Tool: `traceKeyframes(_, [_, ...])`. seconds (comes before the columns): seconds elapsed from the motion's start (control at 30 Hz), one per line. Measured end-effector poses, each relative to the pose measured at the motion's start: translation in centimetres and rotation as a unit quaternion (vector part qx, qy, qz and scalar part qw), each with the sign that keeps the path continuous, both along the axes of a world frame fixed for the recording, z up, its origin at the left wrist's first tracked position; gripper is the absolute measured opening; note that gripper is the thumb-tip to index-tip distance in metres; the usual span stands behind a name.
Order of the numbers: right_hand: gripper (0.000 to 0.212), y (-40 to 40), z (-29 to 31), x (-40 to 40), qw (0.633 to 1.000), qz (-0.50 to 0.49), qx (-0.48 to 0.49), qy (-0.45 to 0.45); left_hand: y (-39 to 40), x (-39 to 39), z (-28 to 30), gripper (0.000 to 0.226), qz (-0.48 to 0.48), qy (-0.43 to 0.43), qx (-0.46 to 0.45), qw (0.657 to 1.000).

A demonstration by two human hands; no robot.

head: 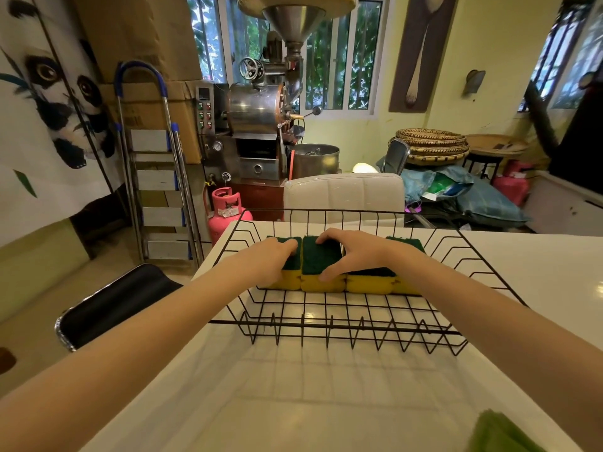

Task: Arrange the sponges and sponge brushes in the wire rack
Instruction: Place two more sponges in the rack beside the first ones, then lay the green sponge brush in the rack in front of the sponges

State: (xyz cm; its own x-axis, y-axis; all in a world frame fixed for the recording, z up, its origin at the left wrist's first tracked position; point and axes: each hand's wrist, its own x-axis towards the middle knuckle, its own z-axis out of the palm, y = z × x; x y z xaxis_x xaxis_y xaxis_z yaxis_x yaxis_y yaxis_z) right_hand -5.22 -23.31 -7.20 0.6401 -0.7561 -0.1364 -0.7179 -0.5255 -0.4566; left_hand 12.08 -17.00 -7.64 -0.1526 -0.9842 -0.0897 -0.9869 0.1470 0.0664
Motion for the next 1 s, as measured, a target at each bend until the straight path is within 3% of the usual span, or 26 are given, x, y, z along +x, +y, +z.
traceKeyframes(0.43, [0.084,4.4,2.8,-1.6,0.999,-0.030,-0.044,0.009,2.6,-1.8,3.7,0.065,-0.024,-0.035,0.095,0.995])
traceKeyframes(0.7, [0.084,11.1,4.5,-6.6,0.992,-0.077,-0.088,-0.047,8.9,-6.5,7.6,0.047,-0.119,0.108,0.063,0.985])
traceKeyframes(0.83, [0.083,15.4,4.2,-9.5,0.981,-0.107,-0.109,-0.122,12.1,-9.4,6.9,0.054,-0.171,0.175,0.020,0.969])
traceKeyframes(1.0, [0.086,20.0,2.6,-13.5,0.969,-0.143,-0.138,-0.147,14.4,-13.2,4.3,0.081,-0.228,0.159,0.001,0.961])
